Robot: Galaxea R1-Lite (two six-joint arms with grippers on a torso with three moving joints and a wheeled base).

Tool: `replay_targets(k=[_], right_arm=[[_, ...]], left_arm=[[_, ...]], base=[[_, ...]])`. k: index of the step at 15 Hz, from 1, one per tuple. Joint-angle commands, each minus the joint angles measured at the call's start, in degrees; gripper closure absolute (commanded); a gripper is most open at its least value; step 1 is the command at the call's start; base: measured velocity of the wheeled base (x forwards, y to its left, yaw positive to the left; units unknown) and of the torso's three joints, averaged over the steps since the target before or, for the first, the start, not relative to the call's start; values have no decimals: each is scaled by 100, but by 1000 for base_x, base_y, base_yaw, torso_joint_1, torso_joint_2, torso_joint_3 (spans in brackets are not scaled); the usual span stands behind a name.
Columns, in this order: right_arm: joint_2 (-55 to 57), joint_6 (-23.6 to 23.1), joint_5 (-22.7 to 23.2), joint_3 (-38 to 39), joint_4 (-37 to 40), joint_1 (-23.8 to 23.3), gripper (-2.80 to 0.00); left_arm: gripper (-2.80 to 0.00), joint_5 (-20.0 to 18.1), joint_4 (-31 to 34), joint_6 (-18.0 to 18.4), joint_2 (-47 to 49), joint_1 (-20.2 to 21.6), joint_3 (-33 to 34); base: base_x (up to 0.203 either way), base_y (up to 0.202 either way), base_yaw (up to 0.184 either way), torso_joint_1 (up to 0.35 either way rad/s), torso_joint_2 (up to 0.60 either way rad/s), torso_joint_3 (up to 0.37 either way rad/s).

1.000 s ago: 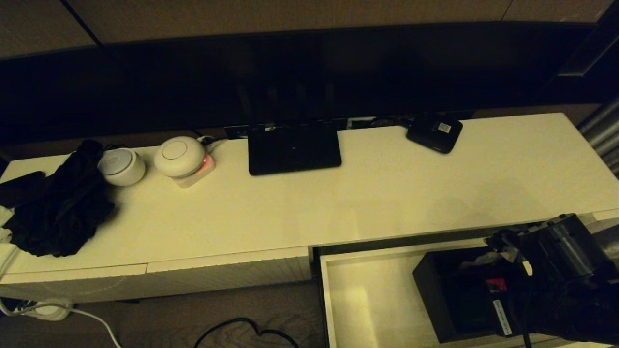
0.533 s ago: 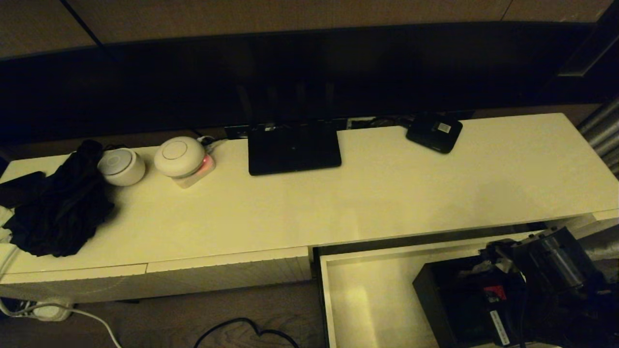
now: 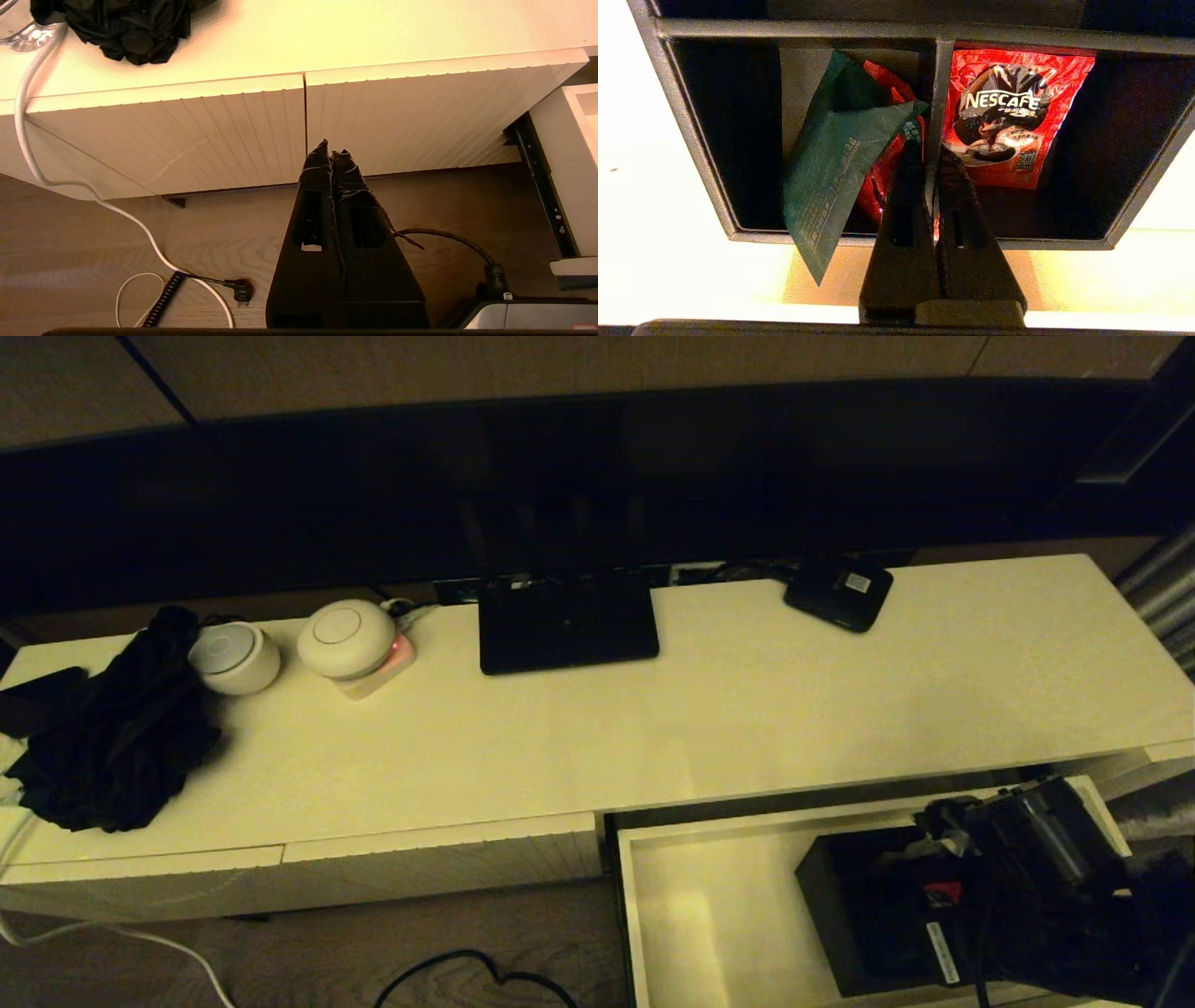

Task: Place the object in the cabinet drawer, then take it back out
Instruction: Put the storage box in the drawer

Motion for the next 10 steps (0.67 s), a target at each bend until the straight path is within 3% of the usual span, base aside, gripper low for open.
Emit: replay_targets(k=[1,10], right_arm=[[348,9,-12,41,-190,-110,0],[824,23,3,56,-638,-196,0]], left_arm=[[0,6,0,0,0,1,18],[0,6,0,0,0,1,18]], base=[[0,0,0,0,0,0],[0,0,0,0,0,0]])
